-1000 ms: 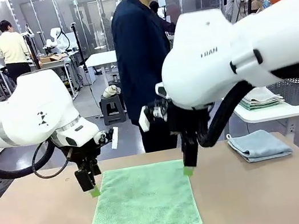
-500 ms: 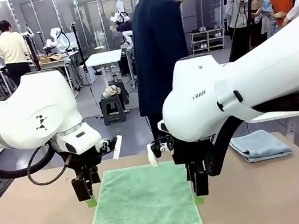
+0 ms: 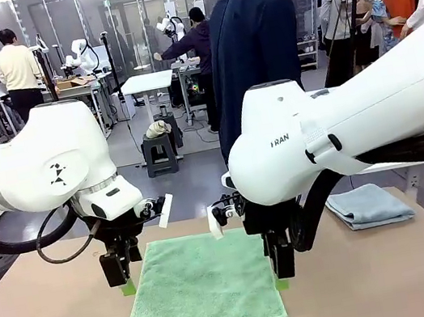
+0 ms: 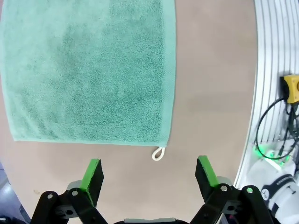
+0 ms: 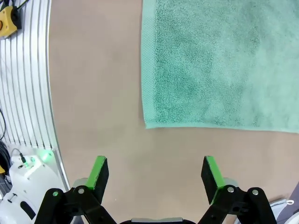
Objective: Fold the towels and place them in the basket.
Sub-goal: When a person lays out a Towel with hook on the table, fold it in half twice.
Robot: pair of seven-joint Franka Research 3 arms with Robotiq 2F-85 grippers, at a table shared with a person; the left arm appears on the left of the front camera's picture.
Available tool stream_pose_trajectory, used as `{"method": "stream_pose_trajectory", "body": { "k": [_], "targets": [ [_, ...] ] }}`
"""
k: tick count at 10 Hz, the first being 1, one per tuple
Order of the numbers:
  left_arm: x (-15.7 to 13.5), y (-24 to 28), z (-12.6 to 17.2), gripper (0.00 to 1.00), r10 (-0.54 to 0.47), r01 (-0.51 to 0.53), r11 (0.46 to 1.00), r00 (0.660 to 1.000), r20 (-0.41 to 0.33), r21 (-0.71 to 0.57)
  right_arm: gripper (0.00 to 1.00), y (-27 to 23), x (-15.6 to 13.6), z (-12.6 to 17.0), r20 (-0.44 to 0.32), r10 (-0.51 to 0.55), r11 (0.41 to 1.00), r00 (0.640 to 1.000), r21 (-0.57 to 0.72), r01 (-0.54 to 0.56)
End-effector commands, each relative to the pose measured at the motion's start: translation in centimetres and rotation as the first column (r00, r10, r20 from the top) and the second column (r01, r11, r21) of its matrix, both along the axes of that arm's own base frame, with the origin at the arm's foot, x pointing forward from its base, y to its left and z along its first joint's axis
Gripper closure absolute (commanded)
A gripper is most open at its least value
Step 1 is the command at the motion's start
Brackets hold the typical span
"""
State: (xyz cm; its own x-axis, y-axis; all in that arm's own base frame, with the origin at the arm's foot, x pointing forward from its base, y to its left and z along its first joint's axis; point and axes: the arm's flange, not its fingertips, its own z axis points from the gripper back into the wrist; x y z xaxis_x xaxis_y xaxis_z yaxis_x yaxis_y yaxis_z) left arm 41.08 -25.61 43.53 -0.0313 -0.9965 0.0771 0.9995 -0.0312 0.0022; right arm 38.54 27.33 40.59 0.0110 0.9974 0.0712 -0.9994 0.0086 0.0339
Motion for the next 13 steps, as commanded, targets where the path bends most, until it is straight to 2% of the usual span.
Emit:
{"method": "stream_pose_trajectory", "body": {
  "k": [1, 2, 4, 7, 9, 13],
  "targets": [
    [0.0, -0.2, 0.1, 0.0, 0.01, -0.01, 1.0, 1.0, 0.008, -0.003, 0.0, -0.2, 0.0, 0.1, -0.01, -0.006, 1.0, 1.0, 0.008, 0.006],
    [0.0, 0.0, 0.0, 0.0, 0.0, 0.0, 1.0, 1.0, 0.0, 0.0, 0.0, 0.0, 0.0, 0.0, 0.0, 0.0, 1.0, 1.0, 0.0, 0.0],
    [-2.0, 0.4, -0.8, 0.0, 0.005, -0.004, 1.0, 1.0, 0.004, -0.009, 0.0, 0.0, -1.0, -0.9, 0.053, -0.034, 0.999, 0.998, 0.022, 0.033],
    [-4.6, 1.3, -3.1, 0.0, 0.014, -0.015, 0.999, 1.0, 0.013, 0.036, 0.0, 0.3, -2.9, -2.7, 0.065, -0.092, 0.995, 0.994, 0.039, 0.089],
    [-5.4, 2.0, -4.9, 0.0, 0.017, -0.017, 1.0, 1.0, -0.016, 0.019, 0.0, 0.6, -3.5, -4.1, 0.058, -0.067, 0.997, 0.996, 0.039, 0.065],
    [-5.3, 3.0, -8.2, 0.0, 0.013, -0.013, 1.0, 1.0, 0.008, 0.01, 0.0, 1.1, -2.0, -8.2, 0.072, -0.019, 1.0, 0.997, 0.023, 0.018]
  ]
}}
